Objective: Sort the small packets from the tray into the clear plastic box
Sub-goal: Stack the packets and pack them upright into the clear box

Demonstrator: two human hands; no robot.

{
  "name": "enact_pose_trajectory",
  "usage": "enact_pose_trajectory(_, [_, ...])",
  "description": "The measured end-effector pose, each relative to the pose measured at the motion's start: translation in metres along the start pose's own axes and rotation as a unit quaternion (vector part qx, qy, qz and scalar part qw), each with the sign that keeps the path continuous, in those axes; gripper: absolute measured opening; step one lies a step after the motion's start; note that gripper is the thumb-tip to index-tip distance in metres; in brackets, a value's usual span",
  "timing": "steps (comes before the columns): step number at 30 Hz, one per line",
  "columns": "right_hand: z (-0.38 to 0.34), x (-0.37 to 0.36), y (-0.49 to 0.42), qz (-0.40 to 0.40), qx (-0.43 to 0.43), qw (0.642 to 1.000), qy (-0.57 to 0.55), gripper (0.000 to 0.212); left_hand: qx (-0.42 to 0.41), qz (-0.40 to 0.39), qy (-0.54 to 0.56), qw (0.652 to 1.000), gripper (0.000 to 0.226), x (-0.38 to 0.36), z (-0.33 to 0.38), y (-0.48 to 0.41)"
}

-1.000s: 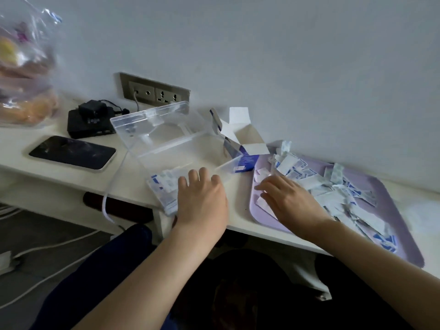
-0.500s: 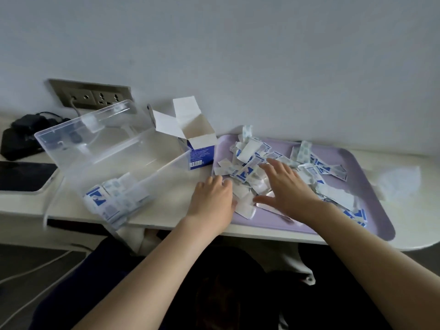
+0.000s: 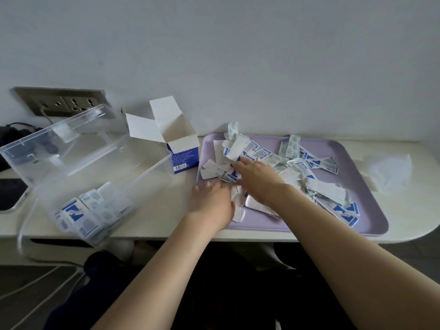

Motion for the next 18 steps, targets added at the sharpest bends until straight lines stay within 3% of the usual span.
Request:
enact_pose_trajectory(5, [0.004, 0.016, -0.003, 0.047, 0.013, 0.998, 0.042, 0.032, -0.019, -0.010, 0.025, 0.999, 0.040, 0.001, 0.001, 0.003])
enact_pose_trajectory(12, [-0.006, 0.044, 0.008, 0.092, 0.023, 0.994, 0.058, 0.029, 0.035, 0.071, 0.044, 0.996, 0.039, 0.026, -0.009, -0.005])
enact_pose_trajectory(15, [-0.022, 0.054, 0.020, 0.101, 0.044, 0.993, 0.049, 0.036, 0.102, 0.094, 0.137, 0.981, 0.042, 0.036, -0.020, -0.008])
enact_pose_trajectory(18, [-0.042, 0.050, 0.033, 0.080, 0.073, 0.994, 0.027, 0.033, 0.217, 0.103, 0.305, 0.922, 0.050, 0.036, -0.033, -0.007])
Point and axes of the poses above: each hand's wrist, its own y-axis away from the middle knuckle, its own x-axis out of the back of the hand, z = x × y, the point moved 8 cm from there along -y, towards the middle knuckle, and after that the axes turned 14 degrees about z, right-handed, at the moved point
